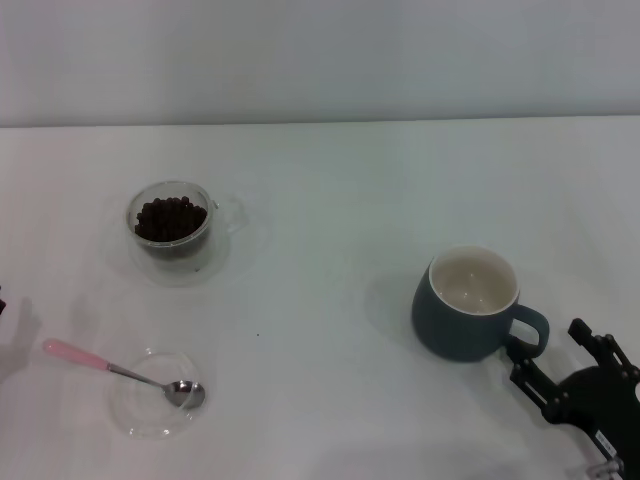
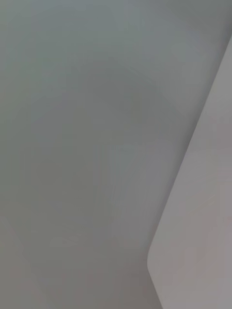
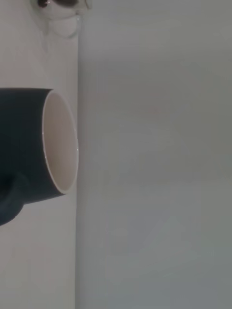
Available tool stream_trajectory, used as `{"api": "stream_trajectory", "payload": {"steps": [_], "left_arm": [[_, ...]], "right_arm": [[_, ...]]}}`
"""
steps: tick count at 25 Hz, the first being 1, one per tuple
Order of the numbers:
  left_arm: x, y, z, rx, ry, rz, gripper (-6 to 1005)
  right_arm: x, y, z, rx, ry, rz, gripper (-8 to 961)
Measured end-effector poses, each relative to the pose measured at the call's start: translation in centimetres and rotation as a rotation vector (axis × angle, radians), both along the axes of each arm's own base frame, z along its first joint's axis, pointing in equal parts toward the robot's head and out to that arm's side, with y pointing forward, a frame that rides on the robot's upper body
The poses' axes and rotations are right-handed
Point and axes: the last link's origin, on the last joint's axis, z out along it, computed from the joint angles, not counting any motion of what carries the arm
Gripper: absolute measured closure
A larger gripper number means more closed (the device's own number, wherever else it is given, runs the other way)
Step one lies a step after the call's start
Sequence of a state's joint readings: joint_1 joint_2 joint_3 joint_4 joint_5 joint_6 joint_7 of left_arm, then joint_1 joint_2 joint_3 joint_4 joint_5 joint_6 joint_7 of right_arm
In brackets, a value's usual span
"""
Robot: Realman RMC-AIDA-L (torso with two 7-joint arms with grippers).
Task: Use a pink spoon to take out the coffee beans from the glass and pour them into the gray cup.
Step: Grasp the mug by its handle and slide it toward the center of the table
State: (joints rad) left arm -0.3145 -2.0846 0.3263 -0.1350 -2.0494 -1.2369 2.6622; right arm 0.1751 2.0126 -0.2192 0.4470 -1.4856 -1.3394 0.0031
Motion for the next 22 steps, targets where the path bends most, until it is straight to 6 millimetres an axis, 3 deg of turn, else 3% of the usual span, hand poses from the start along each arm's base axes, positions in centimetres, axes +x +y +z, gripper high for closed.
{"api": "stream_trajectory", "payload": {"steps": [16, 22], "left_arm": [[0.2, 0.3, -0.1, -0.006, 0.001, -0.01, 126], [0.3, 0.3, -0.2, -0.007, -0.001, -0.012, 125]], "right_arm": [[1.0, 2.6, 1.3, 0.078, -0.012, -0.076, 79], [0.8, 3.5, 1.3, 0.076, -0.019, -0.061, 186]]}}
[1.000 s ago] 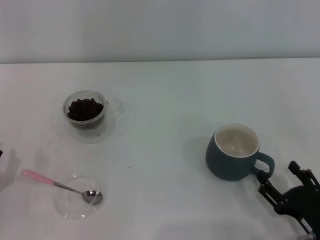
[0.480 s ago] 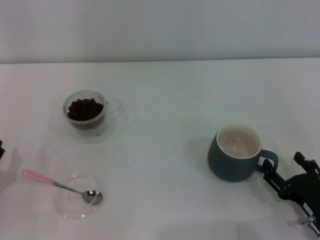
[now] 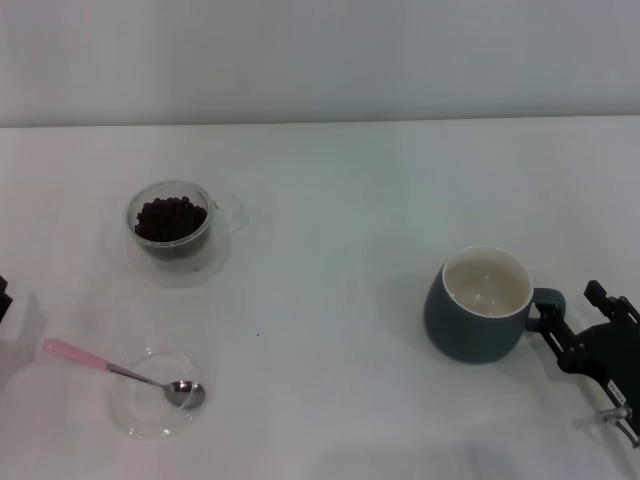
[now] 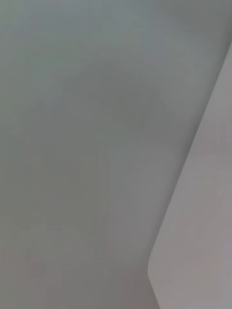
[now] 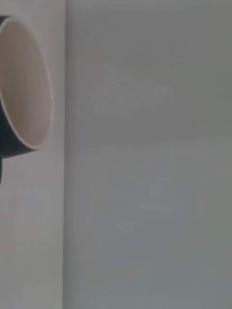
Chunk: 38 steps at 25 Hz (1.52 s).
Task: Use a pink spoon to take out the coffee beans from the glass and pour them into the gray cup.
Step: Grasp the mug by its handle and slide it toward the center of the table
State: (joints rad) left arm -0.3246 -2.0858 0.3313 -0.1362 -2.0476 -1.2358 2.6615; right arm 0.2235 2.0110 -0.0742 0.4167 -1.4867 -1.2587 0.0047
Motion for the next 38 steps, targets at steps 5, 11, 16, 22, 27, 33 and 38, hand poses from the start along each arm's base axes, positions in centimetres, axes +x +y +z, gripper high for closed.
{"api": "stream_trajectory", "payload": {"steps": [5, 11, 16, 22, 27, 33, 38], "left_arm": [[0.0, 0.0, 0.0, 0.0, -0.001, 0.0, 124], [0.0, 0.0, 0.0, -0.002, 0.0, 0.0, 125], [0.0, 0.0, 0.0, -0.002, 0.0, -0.001, 124], [0.1, 0.0, 0.0, -0.001, 0.0, -0.002, 124], [0.1, 0.0, 0.0, -0.001, 0.0, -0.003, 123], [0.1, 0.1, 0.0, 0.0, 0.0, -0.005, 124], [0.1, 0.1, 0.0, -0.001, 0.001, -0.006, 124]], "right_arm": [[-0.2, 0.2, -0.1, -0.001, 0.003, 0.008, 280], [-1.0, 0.5, -0.6, -0.032, 0.002, 0.054, 466], [-2.1, 0.9, -1.2, -0.071, -0.002, 0.116, 593], [-3.3, 1.0, -2.1, -0.125, -0.008, 0.192, 620], [-4.3, 1.0, -2.7, -0.17, -0.018, 0.257, 618], [-5.6, 0.7, -3.7, -0.233, -0.023, 0.341, 617], [-6.0, 1.0, -4.1, -0.258, -0.03, 0.356, 615]]}}
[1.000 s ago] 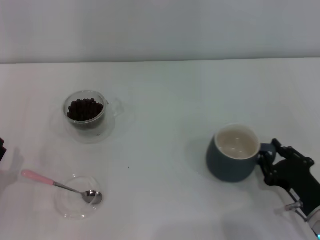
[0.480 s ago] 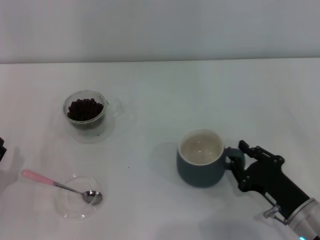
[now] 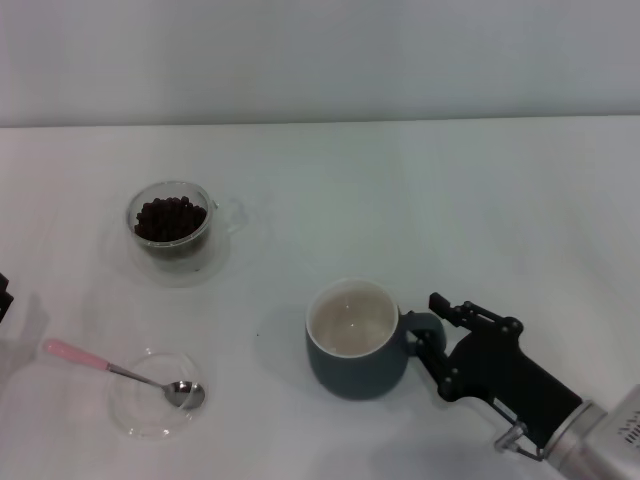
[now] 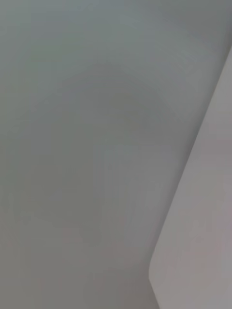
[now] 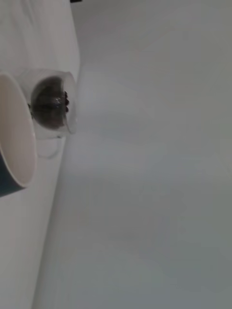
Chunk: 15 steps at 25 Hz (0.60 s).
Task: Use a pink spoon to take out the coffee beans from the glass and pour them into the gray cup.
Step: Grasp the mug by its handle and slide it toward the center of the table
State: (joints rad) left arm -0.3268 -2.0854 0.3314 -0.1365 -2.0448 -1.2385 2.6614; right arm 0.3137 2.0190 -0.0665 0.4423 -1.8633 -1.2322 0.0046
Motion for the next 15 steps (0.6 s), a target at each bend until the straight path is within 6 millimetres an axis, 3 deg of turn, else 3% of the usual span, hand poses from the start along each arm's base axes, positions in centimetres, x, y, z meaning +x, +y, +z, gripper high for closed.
{"api": "stream_trajectory", "payload": {"steps": [10, 15], "left_arm": [[0.0, -0.1, 0.0, 0.001, 0.001, 0.0, 125], [-0.1, -0.1, 0.1, 0.003, 0.0, 0.001, 124]], "right_arm": [[-0.2, 0.8, -1.2, -0.081, 0.011, -0.054, 585], [0.7, 0.7, -0.6, -0.11, 0.076, -0.105, 376]]}}
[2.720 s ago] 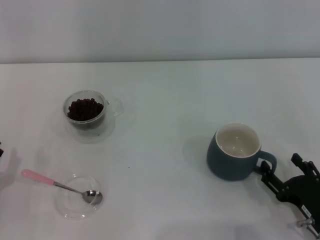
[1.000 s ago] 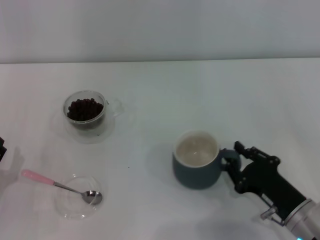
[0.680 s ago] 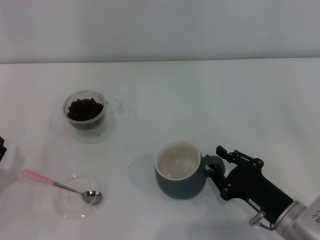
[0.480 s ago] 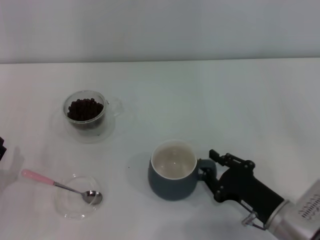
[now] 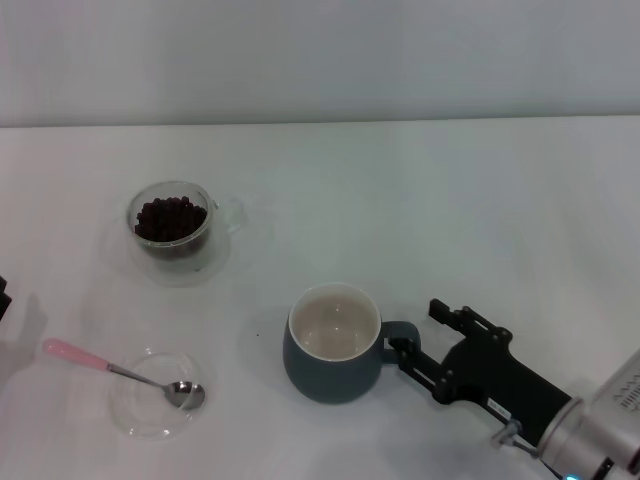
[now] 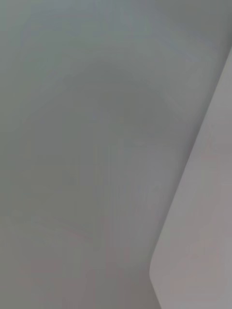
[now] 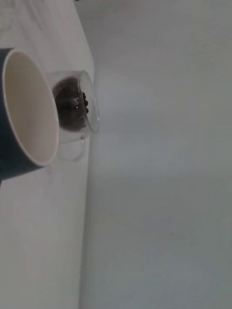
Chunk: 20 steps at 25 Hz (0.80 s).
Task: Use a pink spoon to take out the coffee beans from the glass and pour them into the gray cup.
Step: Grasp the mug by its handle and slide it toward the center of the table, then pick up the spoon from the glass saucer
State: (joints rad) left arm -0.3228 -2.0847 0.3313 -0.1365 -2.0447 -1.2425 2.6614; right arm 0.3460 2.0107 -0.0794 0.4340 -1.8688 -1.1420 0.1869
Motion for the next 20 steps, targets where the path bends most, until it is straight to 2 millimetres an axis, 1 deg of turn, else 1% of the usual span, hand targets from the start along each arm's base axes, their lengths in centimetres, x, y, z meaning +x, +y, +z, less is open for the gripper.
{"api": "stream_trajectory", "payload": {"steps": [6, 14, 17, 19, 20], "left_arm": [[0.0, 0.0, 0.0, -0.001, 0.0, 0.0, 124], [0.0, 0.0, 0.0, -0.002, 0.0, 0.002, 125], [-0.3, 0.1, -0.1, -0.015, 0.003, 0.017, 125], [-0.5, -0.3, -0.1, -0.013, 0.0, 0.024, 125], [-0.7, -1.3, 0.0, -0.003, -0.029, 0.02, 125]], "right_arm": [[0.5, -1.2, 0.4, -0.058, 0.051, 0.023, 250], [1.4, -2.6, 1.7, -0.133, 0.137, 0.038, 258], [2.4, -3.2, 3.0, -0.086, 0.15, 0.027, 258], [3.1, -3.5, 4.2, -0.025, 0.159, 0.018, 258], [3.4, -3.6, 4.8, 0.011, 0.165, 0.012, 258]]}}
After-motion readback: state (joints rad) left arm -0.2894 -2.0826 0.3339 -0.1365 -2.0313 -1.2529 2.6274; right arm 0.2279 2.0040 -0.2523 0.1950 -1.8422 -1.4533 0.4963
